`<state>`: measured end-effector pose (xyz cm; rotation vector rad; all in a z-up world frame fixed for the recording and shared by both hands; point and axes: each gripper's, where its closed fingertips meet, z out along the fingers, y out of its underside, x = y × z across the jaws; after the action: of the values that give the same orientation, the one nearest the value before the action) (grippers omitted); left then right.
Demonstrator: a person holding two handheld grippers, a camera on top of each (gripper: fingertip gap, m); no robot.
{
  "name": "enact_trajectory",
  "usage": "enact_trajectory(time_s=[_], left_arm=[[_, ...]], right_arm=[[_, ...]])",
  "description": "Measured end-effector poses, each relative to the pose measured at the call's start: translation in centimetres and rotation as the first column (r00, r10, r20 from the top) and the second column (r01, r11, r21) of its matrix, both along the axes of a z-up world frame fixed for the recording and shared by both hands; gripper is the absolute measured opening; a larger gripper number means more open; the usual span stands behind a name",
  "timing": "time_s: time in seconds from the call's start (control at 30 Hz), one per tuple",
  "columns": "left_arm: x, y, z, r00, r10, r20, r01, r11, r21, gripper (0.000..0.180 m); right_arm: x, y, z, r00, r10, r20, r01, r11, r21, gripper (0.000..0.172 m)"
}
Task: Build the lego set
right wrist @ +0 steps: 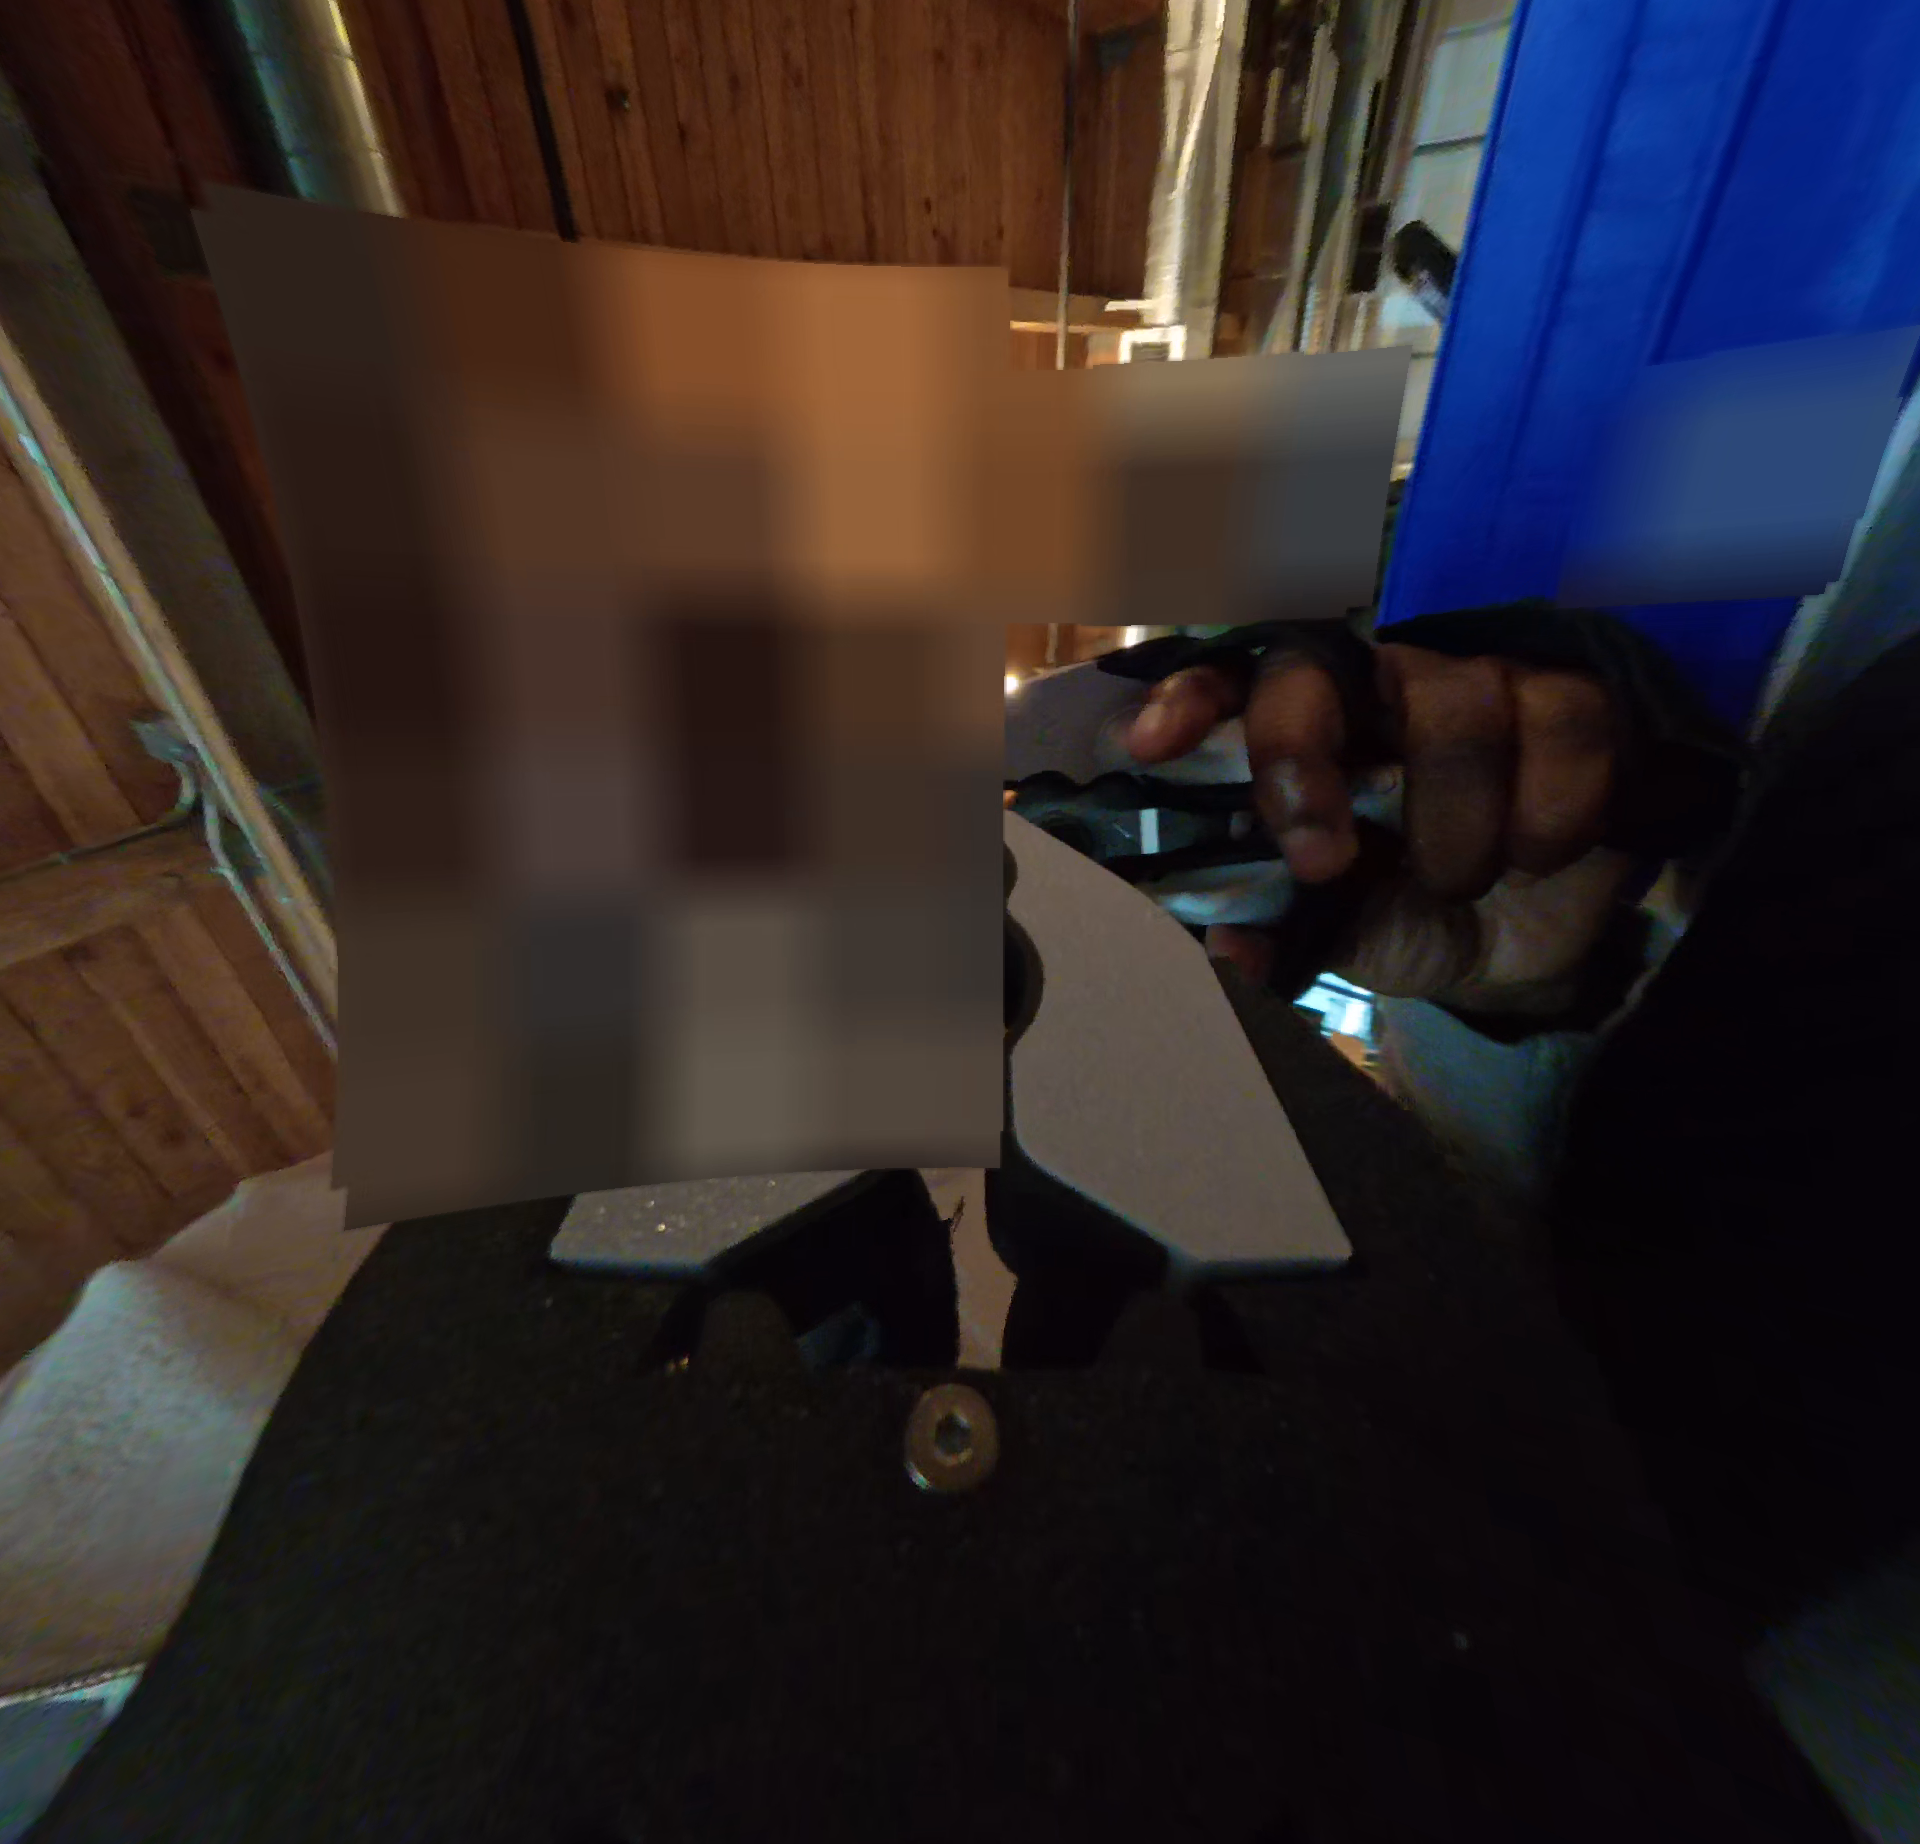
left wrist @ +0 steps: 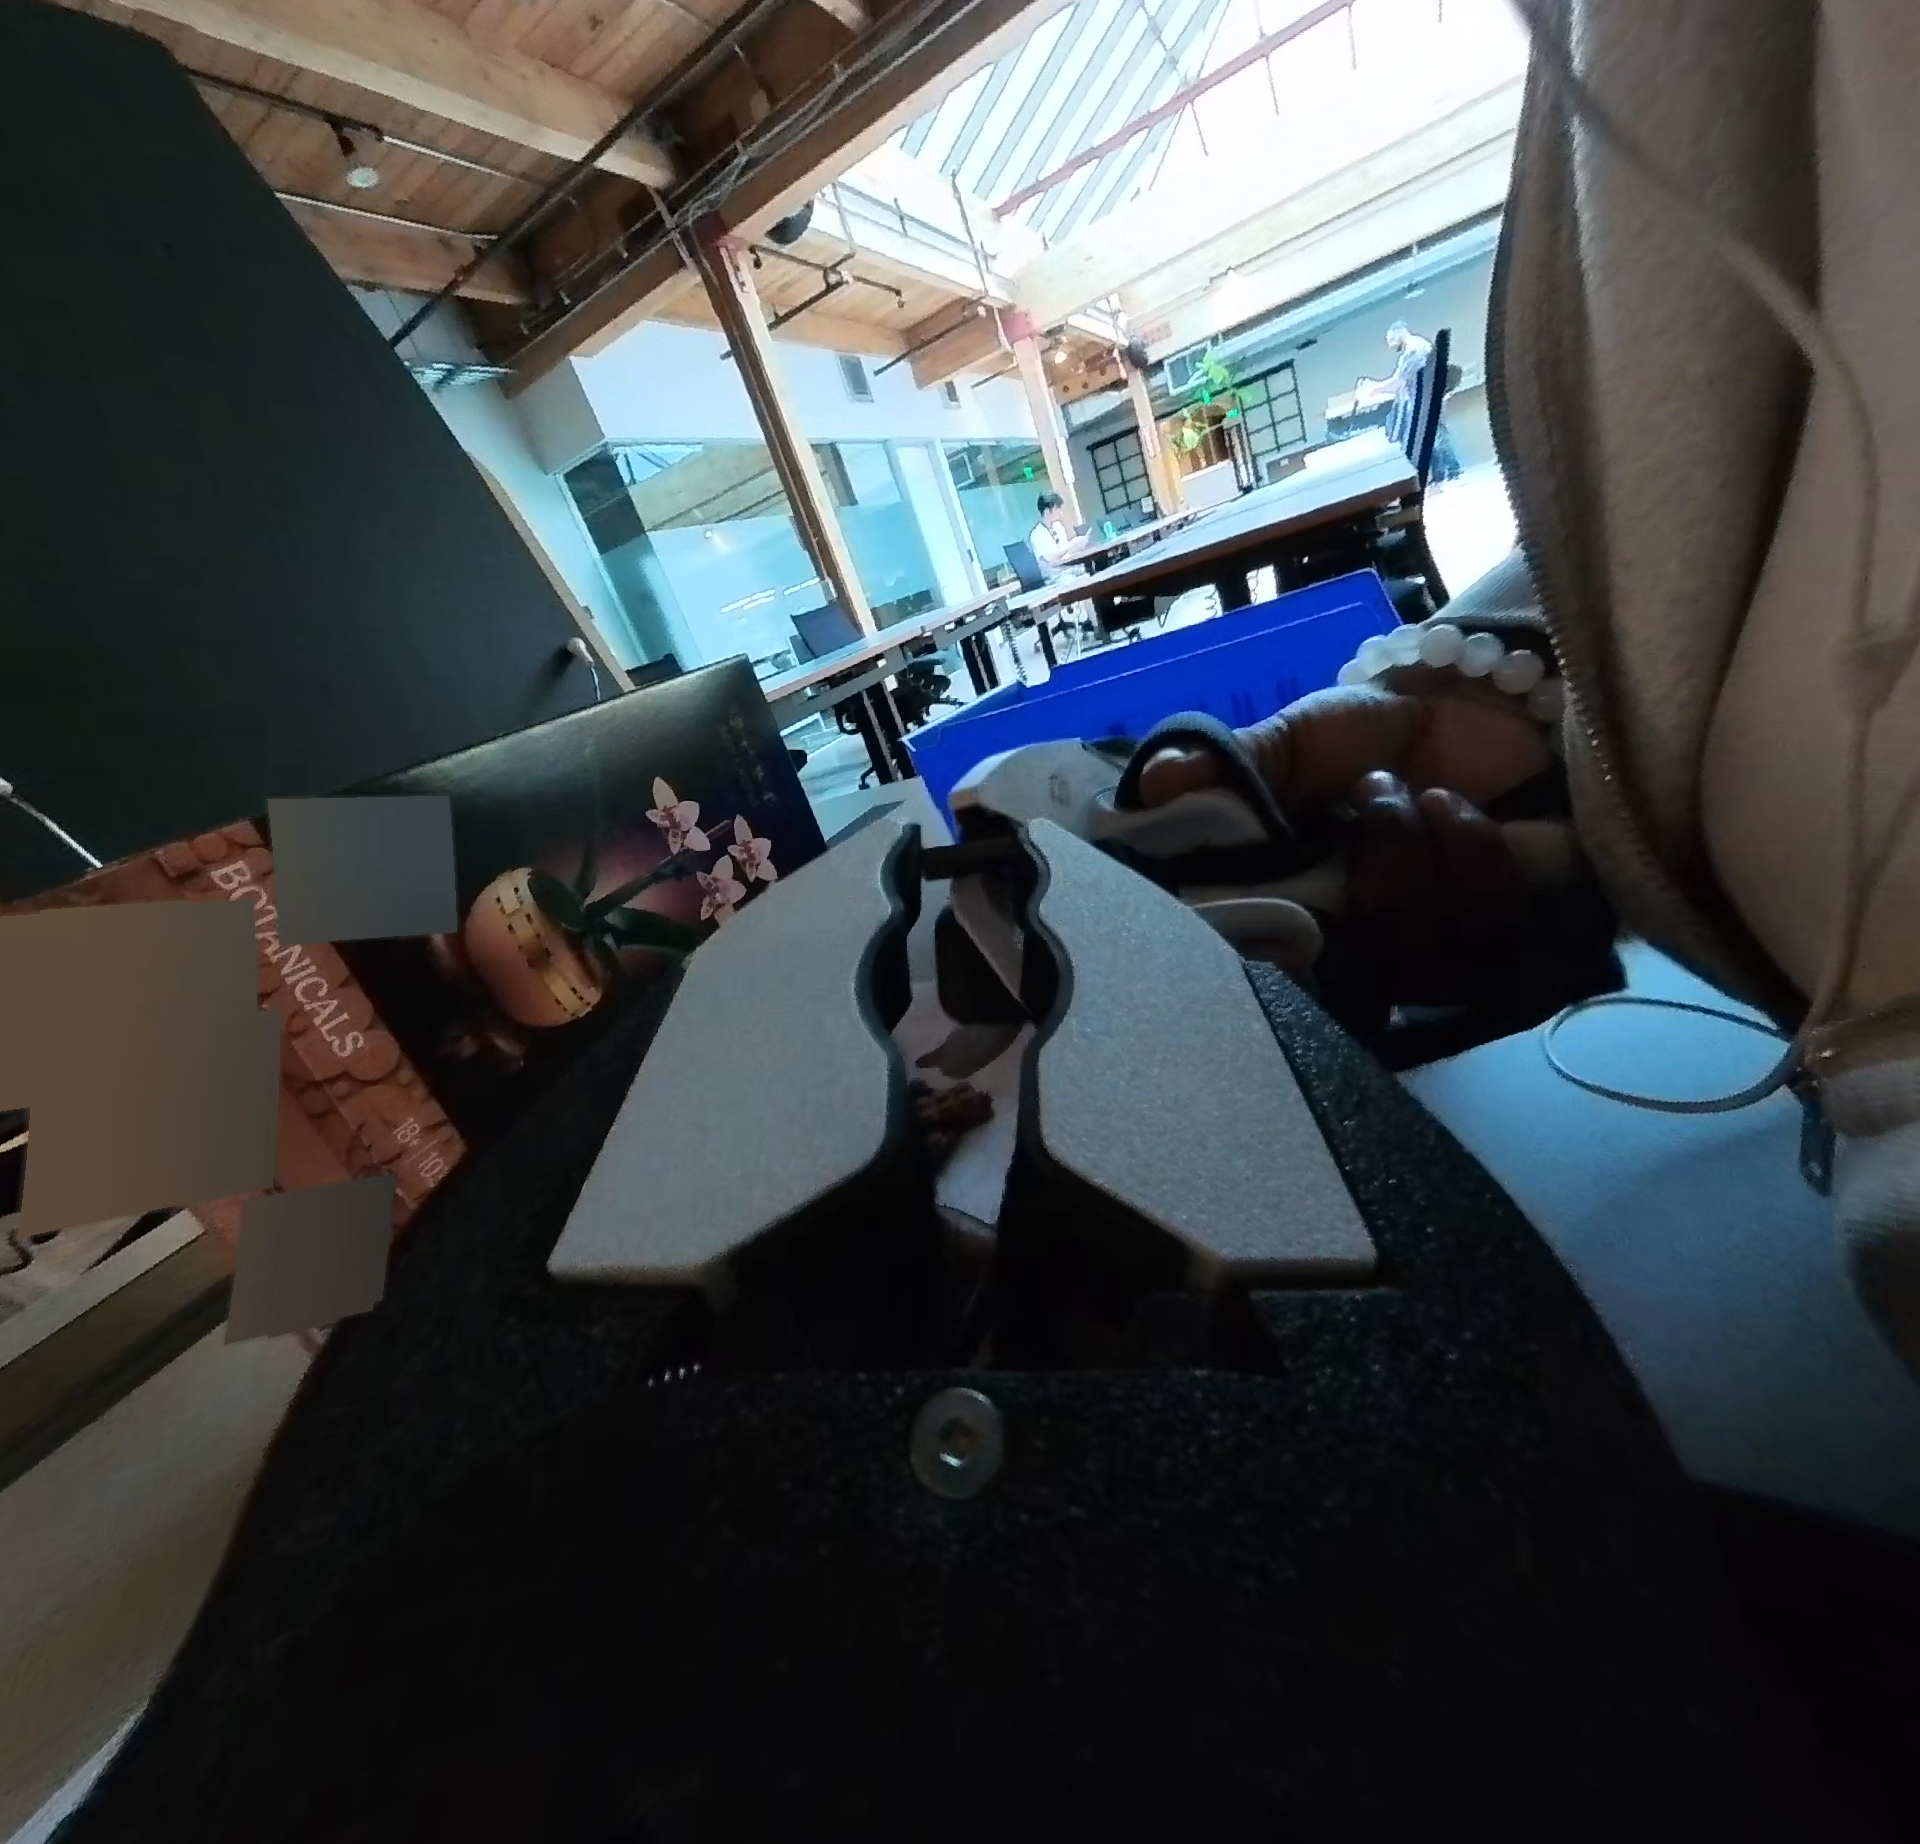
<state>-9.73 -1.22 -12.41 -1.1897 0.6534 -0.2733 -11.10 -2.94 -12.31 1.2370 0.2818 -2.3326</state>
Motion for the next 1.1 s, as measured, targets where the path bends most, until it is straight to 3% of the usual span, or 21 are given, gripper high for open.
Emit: enact_trajectory(time_s=[0.63,1.1], left_arm=[[0.40,-0.47,0.34,1.000,-0.021,0.005,0.021,0.999,0.029,0.016],[0.92,-0.94,0.55,0.998,-0.053,-0.027,0.054,0.998,0.039,0.016]], right_arm=[[0.40,0.00,0.18,0.999,-0.032,-0.016,0.030,0.997,-0.077,0.005],[0.85,-0.64,0.09,0.998,-0.069,-0.015,0.070,0.961,0.269,0.005]])
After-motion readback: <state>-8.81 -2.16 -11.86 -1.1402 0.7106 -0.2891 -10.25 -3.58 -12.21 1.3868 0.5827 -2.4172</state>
